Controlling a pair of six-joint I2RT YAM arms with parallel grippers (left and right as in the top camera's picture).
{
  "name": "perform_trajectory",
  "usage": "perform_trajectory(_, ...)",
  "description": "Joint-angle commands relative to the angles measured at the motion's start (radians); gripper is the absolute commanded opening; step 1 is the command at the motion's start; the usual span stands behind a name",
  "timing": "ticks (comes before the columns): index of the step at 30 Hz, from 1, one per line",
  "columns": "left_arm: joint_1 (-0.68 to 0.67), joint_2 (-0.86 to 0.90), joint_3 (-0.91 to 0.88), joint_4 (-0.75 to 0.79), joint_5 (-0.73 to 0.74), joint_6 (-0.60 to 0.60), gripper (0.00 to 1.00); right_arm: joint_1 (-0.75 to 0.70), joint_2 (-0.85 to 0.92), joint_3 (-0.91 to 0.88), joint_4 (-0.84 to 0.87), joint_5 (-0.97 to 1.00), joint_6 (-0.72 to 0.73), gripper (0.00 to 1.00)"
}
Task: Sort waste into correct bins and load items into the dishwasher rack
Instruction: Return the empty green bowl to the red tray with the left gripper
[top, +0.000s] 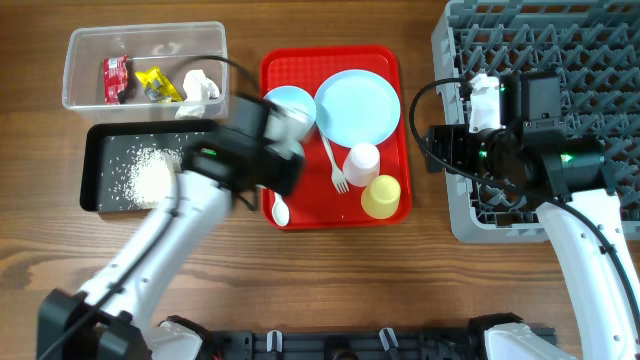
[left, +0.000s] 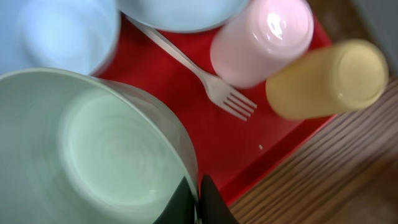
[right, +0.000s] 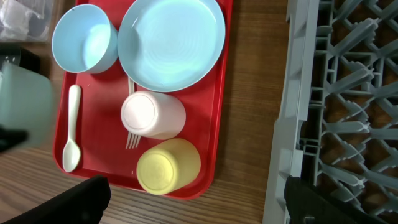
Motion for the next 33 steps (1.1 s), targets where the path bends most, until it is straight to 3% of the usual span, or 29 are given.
perform_trajectory(1, -0.195, 0.09, 0.012, 0.023, -0.371, -0.036, 0.04, -0.005, 0.008, -0.005, 0.009, 0.016, -0.001, 0.95)
perform_trajectory(6, -0.278, 0.218, 0.012, 0.08, -0.485, -0.08, 0.04, -0.005, 0.008, -0.005, 0.0, 0.016, 0.021, 0.94)
perform_trajectory(13, -0.278, 0.332, 0.012, 0.152, -0.483, -0.082, 0.04, -0.005, 0.008, -0.005, -0.006, 0.013, 0.023, 0.94)
perform_trajectory(18, -0.279, 0.332, 0.012, 0.21, -0.476, -0.085, 0.13, -0.003, 0.008, -0.005, -0.007, 0.013, 0.023, 0.95)
perform_trajectory(22, -0.278, 0.321, 0.015, 0.219, -0.473, -0.157, 0.31, -0.002, 0.008, -0.005, -0.005, -0.007, 0.023, 0.95)
perform_trajectory(24, -0.278, 0.299, 0.015, 0.211, -0.474, -0.192, 0.5, -0.002, 0.008, -0.005, -0.002, -0.007, 0.023, 0.94)
perform_trajectory(31, -0.221, 0.07, 0.015, 0.153, -0.473, -0.404, 0.98, -0.002, 0.017, -0.005, 0.029, -0.098, 0.023, 0.92)
perform_trajectory(33, -0.177, -0.024, 0.015, 0.125, -0.473, -0.483, 1.0, -0.001, 0.039, -0.005, 0.035, -0.1, 0.03, 0.9)
